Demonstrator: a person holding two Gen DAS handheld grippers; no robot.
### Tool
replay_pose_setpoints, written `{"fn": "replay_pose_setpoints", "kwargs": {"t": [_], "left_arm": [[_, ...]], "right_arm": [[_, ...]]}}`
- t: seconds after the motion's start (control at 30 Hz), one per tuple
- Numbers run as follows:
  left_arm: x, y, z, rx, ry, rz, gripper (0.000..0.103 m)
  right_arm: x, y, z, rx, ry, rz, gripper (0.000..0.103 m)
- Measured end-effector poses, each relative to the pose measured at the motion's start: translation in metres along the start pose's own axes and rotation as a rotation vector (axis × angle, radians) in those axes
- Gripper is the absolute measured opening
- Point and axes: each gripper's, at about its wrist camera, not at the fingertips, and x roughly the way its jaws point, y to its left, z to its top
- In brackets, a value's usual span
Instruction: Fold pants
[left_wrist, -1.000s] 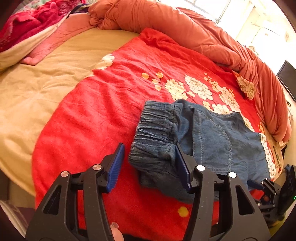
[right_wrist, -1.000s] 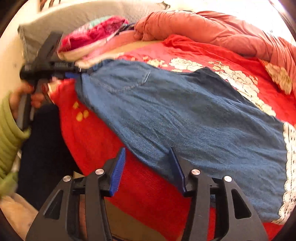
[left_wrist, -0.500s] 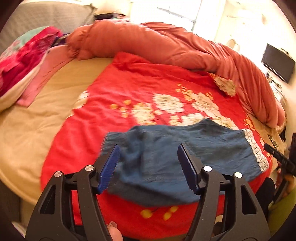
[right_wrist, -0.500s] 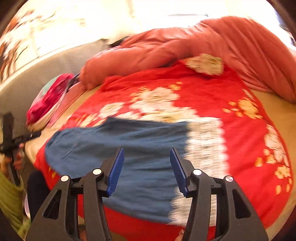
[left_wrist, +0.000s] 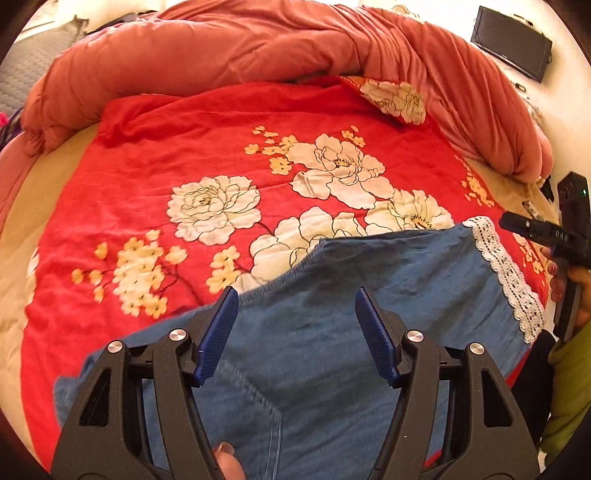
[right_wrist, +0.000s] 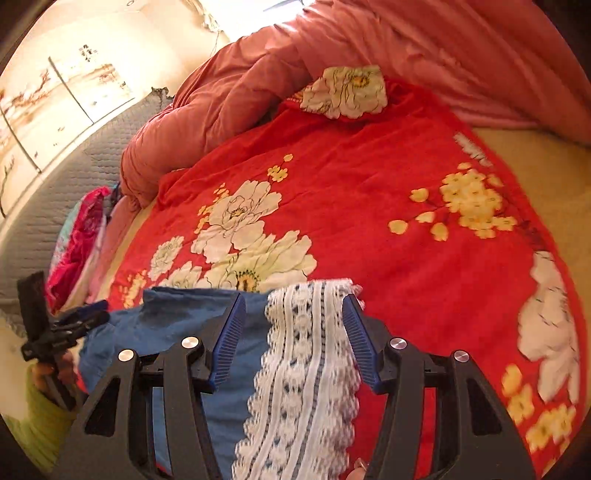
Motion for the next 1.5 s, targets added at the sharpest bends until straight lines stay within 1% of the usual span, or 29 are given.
{"fn": "replay_pose_setpoints", "kwargs": {"t": [0.07, 0.13, 0.2, 0.23, 0.3, 0.33, 0.4, 0.47, 0.5, 0.53, 0.57, 0.6, 0.63, 0.67, 0.7, 0.73, 0.8, 0.83, 0.9, 0.97, 1.07, 1.1, 1.13, 1.2, 1.23, 1.27, 1.37, 1.43, 1.5], "left_arm": [[0.016, -0.001, 0.008, 0.027, 0.031, -0.001, 0.058], [0.027, -0.001, 0.013, 0.05, 0.052, 0.01, 0.058], [0.04, -0.001, 0.017, 0.068, 0.078, -0.013, 0.058], [0.044, -0.001, 0.019, 0.072, 0.087, -0.027, 0.058], [0.054, -0.001, 0.022, 0.078, 0.104, -0.046, 0.058], [0.059, -0.001, 0.023, 0.08, 0.111, -0.05, 0.058], [0.071, 0.0, 0.025, 0.075, 0.129, -0.064, 0.058], [0.081, 0.0, 0.026, 0.061, 0.146, -0.094, 0.058], [0.085, 0.001, 0.026, 0.052, 0.154, -0.124, 0.058], [0.089, -0.001, 0.026, 0.048, 0.161, -0.147, 0.058], [0.093, -0.001, 0.026, 0.042, 0.164, -0.16, 0.058], [0.097, -0.001, 0.026, 0.035, 0.17, -0.163, 0.057], [0.098, -0.001, 0.026, 0.027, 0.171, -0.171, 0.055], [0.099, 0.0, 0.026, 0.018, 0.17, -0.185, 0.051], [0.099, 0.0, 0.027, 0.007, 0.17, -0.207, 0.045], [0.099, -0.001, 0.027, 0.003, 0.171, -0.227, 0.041], [0.096, -0.003, 0.026, -0.005, 0.169, -0.272, 0.027], [0.095, -0.004, 0.025, -0.009, 0.17, -0.29, 0.025], [0.092, -0.008, 0.023, -0.01, 0.166, -0.286, 0.013], [0.088, -0.008, 0.024, -0.029, 0.155, -0.287, 0.009], [0.078, -0.004, 0.03, -0.077, 0.107, -0.302, 0.008], [0.076, -0.004, 0.034, -0.08, 0.094, -0.297, 0.008], [0.076, -0.005, 0.036, -0.076, 0.089, -0.282, 0.008], [0.082, -0.007, 0.04, -0.07, 0.098, -0.249, 0.008], [0.087, -0.008, 0.041, -0.066, 0.105, -0.228, 0.008], [0.092, -0.01, 0.041, -0.059, 0.113, -0.201, 0.008], [0.104, -0.012, 0.036, -0.04, 0.138, -0.157, 0.008], [0.109, -0.013, 0.035, -0.034, 0.141, -0.14, 0.009], [0.111, -0.011, 0.035, -0.033, 0.137, -0.134, 0.011]], "right_arm": [[0.014, -0.015, 0.01, 0.056, 0.019, 0.016, 0.053], [0.022, -0.022, 0.013, 0.072, 0.041, 0.016, 0.054], [0.028, -0.028, 0.014, 0.075, 0.062, 0.013, 0.054], [0.031, -0.032, 0.014, 0.087, 0.069, 0.035, 0.053], [0.037, -0.037, 0.013, 0.102, 0.088, 0.063, 0.049], [0.042, -0.038, 0.012, 0.106, 0.101, 0.069, 0.046], [0.048, -0.036, 0.01, 0.088, 0.116, 0.072, 0.043], [0.055, -0.034, 0.007, 0.069, 0.131, 0.074, 0.039], [0.057, -0.033, 0.007, 0.071, 0.126, 0.075, 0.035], [0.057, -0.033, 0.007, 0.074, 0.122, 0.089, 0.033], [0.058, -0.031, 0.007, 0.07, 0.125, 0.114, 0.032], [0.058, -0.029, 0.006, 0.061, 0.127, 0.122, 0.031], [0.057, -0.027, 0.005, 0.045, 0.122, 0.127, 0.03], [0.056, -0.024, 0.004, 0.032, 0.121, 0.138, 0.03], [0.056, -0.023, 0.003, 0.024, 0.119, 0.143, 0.029], [0.053, -0.021, 0.003, 0.013, 0.107, 0.142, 0.028], [0.047, -0.018, 0.003, -0.001, 0.085, 0.146, 0.027], [0.043, -0.016, 0.003, -0.006, 0.066, 0.146, 0.026], [0.036, -0.013, 0.002, -0.02, 0.031, 0.14, 0.025], [0.022, -0.01, 0.002, -0.038, -0.026, 0.116, 0.023], [0.009, -0.005, 0.007, -0.06, -0.094, 0.094, 0.021], [0.008, -0.003, 0.009, -0.07, -0.105, 0.087, 0.021], [0.008, 0.002, 0.014, -0.099, -0.11, 0.062, 0.021], [0.014, 0.007, 0.02, -0.144, -0.102, -0.002, 0.018], [0.019, 0.009, 0.024, -0.179, -0.089, -0.057, 0.016], [0.026, 0.011, 0.027, -0.206, -0.071, -0.088, 0.015], [0.05, 0.011, 0.025, -0.277, 0.008, -0.204, 0.015], [0.066, 0.01, 0.019, -0.306, 0.07, -0.255, 0.015], [0.072, 0.01, 0.015, -0.321, 0.086, -0.274, 0.017]]}}
